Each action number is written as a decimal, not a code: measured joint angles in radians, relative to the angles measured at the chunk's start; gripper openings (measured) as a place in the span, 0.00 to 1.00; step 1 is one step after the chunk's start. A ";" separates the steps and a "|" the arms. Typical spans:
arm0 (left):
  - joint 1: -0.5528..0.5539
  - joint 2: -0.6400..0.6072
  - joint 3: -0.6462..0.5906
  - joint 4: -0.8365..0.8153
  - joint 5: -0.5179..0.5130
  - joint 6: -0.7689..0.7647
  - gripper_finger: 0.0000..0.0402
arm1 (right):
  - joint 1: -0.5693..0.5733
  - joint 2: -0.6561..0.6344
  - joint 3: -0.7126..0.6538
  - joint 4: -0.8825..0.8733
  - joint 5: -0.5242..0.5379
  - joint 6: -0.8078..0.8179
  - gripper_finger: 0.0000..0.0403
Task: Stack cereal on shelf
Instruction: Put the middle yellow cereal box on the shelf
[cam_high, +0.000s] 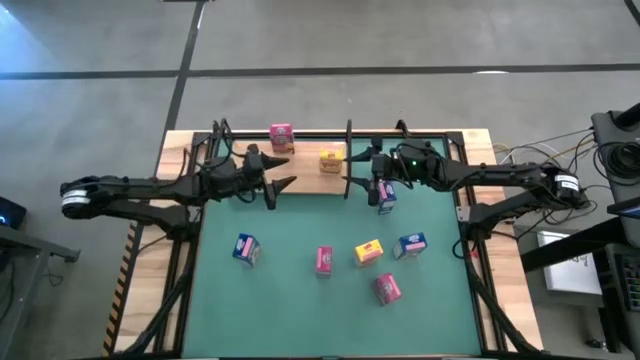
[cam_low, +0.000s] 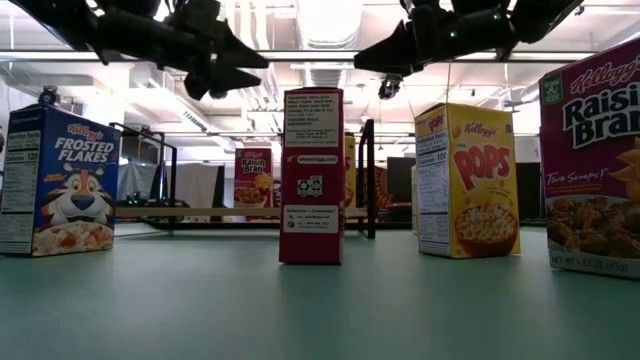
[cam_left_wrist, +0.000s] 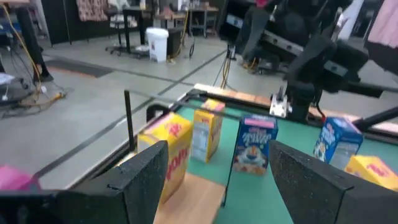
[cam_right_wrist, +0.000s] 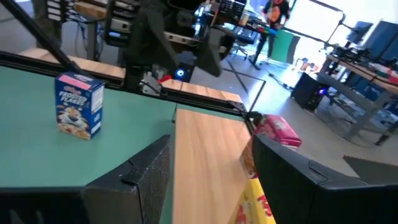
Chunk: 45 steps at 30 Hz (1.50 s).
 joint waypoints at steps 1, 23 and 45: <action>0.000 0.015 0.000 0.030 0.000 0.009 0.65 | 0.000 0.000 0.000 -0.005 -0.010 0.000 0.52; 0.073 0.394 0.255 0.084 0.009 0.229 0.66 | 0.000 -0.158 -0.079 -0.079 -0.104 -0.027 0.52; 0.196 0.508 0.398 0.002 0.252 0.318 0.77 | 0.000 -0.330 -0.202 -0.088 -0.101 0.030 0.52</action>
